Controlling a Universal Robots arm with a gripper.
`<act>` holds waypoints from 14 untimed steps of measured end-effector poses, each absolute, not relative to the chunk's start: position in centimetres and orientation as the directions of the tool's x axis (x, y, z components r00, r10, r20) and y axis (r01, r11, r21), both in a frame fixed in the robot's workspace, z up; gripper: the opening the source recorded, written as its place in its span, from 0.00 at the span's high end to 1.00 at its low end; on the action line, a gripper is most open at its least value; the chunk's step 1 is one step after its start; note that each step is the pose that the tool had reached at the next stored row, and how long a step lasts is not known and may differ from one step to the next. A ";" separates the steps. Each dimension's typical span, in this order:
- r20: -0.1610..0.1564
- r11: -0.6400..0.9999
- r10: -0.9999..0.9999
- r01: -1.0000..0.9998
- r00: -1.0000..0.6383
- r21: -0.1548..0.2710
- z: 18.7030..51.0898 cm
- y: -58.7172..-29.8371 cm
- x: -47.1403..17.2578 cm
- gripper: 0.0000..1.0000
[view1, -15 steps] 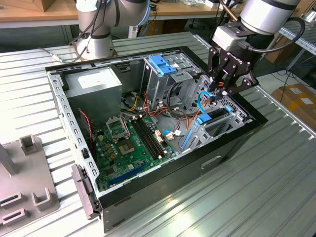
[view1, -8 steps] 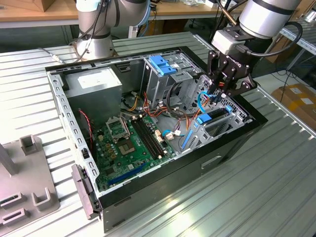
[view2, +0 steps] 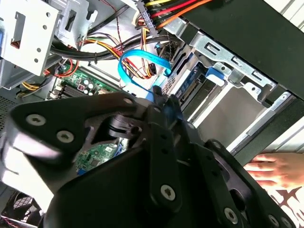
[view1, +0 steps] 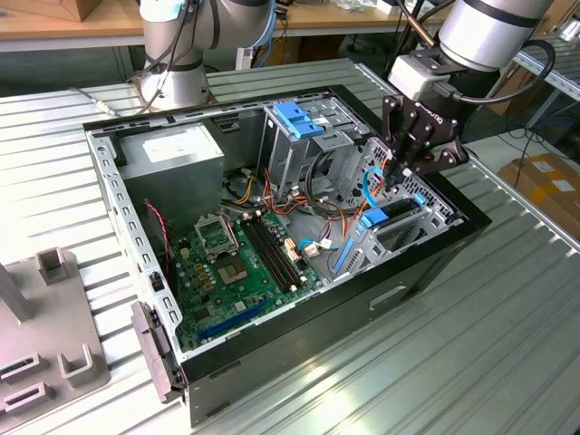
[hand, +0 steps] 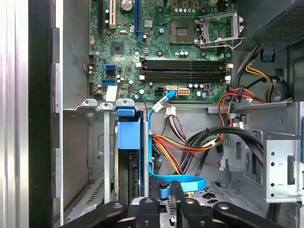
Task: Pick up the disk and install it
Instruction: 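Insert the first disk wire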
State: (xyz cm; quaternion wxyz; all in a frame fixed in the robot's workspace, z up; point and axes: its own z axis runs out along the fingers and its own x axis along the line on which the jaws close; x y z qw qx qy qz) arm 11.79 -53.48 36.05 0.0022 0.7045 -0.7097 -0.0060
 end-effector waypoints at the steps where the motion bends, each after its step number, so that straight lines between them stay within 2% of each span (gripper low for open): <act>1: -0.005 0.007 -1.000 -1.000 -0.007 0.012 36.1 -53.5 11.8 0.84; 9: -0.006 0.007 -1.000 -1.000 -0.007 0.011 36.0 -53.9 11.8 0.84; 14: -0.035 -0.011 -0.999 -1.000 0.011 0.009 35.7 -55.4 11.5 0.84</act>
